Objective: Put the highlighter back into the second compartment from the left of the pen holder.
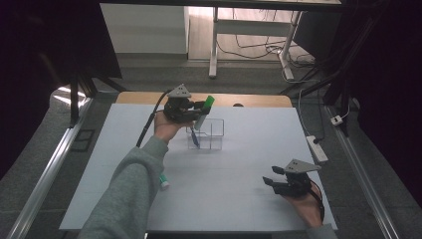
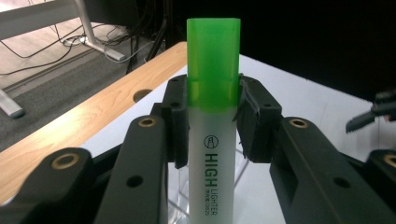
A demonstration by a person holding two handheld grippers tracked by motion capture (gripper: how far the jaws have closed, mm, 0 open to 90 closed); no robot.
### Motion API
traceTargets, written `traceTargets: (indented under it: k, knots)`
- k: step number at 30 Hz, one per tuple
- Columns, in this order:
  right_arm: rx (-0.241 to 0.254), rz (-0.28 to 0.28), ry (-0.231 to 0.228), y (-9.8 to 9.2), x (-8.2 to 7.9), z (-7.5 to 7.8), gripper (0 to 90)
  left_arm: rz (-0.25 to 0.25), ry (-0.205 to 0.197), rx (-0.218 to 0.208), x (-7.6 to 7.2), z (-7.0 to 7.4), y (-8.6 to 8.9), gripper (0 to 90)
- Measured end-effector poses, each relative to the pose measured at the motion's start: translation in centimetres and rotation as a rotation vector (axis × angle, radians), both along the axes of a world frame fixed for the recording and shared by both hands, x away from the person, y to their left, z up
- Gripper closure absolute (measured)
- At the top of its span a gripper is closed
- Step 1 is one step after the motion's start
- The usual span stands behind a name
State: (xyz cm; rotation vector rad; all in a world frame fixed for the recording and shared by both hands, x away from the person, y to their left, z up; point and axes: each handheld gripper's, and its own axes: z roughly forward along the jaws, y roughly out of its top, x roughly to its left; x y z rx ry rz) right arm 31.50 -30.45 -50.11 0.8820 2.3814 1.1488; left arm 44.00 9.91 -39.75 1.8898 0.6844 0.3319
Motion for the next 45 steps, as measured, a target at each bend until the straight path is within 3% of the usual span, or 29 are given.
traceTargets:
  k: [13,25,28,33,36,45]
  knots:
    - [0.005,-0.002,-0.002,-0.1,0.0,-0.1,42.3,0.023,0.02,-0.034,2.4,-2.2,-1.7,66.2]
    - [-0.002,-0.004,0.006,-0.2,0.0,-0.2,42.2,0.017,0.034,-0.015,2.7,-3.6,-1.4,65.8]
    - [-0.002,-0.003,0.006,-0.1,0.0,-0.2,42.2,0.014,0.034,-0.012,2.4,-4.1,-1.0,63.5]
    - [-0.002,0.001,0.005,0.0,0.0,-0.2,42.2,0.028,0.038,-0.043,1.6,-4.0,0.0,48.5]
    - [-0.01,0.001,0.004,0.1,0.0,-0.2,42.1,0.025,0.043,-0.042,1.1,-3.6,0.7,45.3]
    - [-0.004,0.003,0.0,0.2,-0.1,-0.1,42.1,0.017,0.049,0.059,-2.2,-3.0,3.0,42.7]
